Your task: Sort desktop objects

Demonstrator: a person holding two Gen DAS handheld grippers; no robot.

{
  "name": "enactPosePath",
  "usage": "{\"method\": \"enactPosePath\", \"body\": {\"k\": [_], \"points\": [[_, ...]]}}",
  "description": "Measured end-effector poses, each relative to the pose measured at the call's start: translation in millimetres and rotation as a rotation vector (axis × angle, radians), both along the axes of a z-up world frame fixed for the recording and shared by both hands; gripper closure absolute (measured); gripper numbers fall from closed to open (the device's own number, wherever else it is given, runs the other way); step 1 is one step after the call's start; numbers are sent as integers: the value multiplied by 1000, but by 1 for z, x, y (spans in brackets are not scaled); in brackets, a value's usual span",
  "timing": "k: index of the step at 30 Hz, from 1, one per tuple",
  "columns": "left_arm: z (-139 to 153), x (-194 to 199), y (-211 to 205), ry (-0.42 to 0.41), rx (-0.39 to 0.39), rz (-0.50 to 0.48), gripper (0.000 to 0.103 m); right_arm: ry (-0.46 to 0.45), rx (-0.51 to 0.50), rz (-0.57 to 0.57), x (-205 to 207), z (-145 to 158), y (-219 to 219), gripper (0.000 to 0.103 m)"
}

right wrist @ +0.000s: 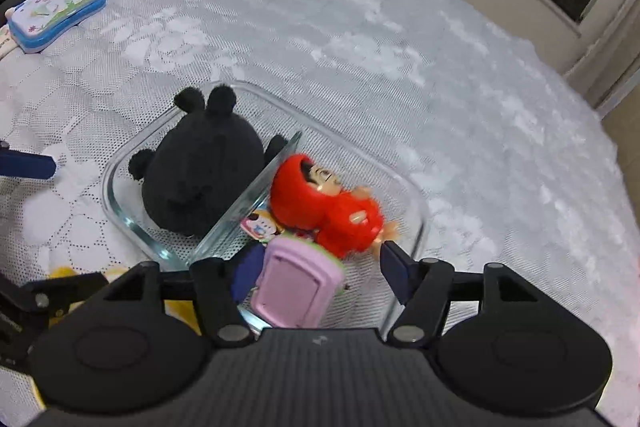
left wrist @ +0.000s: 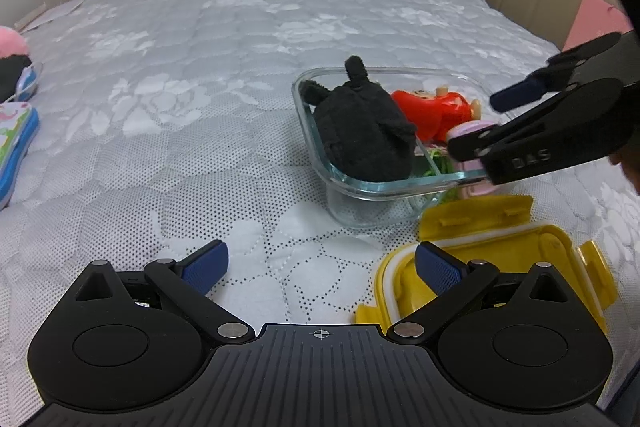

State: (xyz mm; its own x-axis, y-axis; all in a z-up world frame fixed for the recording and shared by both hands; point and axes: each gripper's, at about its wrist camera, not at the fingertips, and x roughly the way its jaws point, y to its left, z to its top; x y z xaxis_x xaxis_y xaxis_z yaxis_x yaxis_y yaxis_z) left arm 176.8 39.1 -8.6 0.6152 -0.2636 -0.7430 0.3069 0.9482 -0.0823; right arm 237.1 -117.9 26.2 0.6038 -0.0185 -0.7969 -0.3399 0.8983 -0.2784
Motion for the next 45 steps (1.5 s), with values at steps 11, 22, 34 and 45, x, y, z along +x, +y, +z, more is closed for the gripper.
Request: {"method": "enactPosePath", "body": {"k": [11, 22, 34, 45], "points": [[1, 2, 5, 3, -12, 18, 1, 74, 289, -105, 8, 16, -31, 56], [0, 3, 3, 7, -6, 14, 1, 204, 632, -257, 18, 24, -86, 60], [-1, 5, 5, 9, -5, 18, 1, 61, 390, -205, 13, 19, -58, 55], [-1, 3, 3, 2, 2, 13, 1, -11, 277, -105, 6, 10, -38, 75]]}}
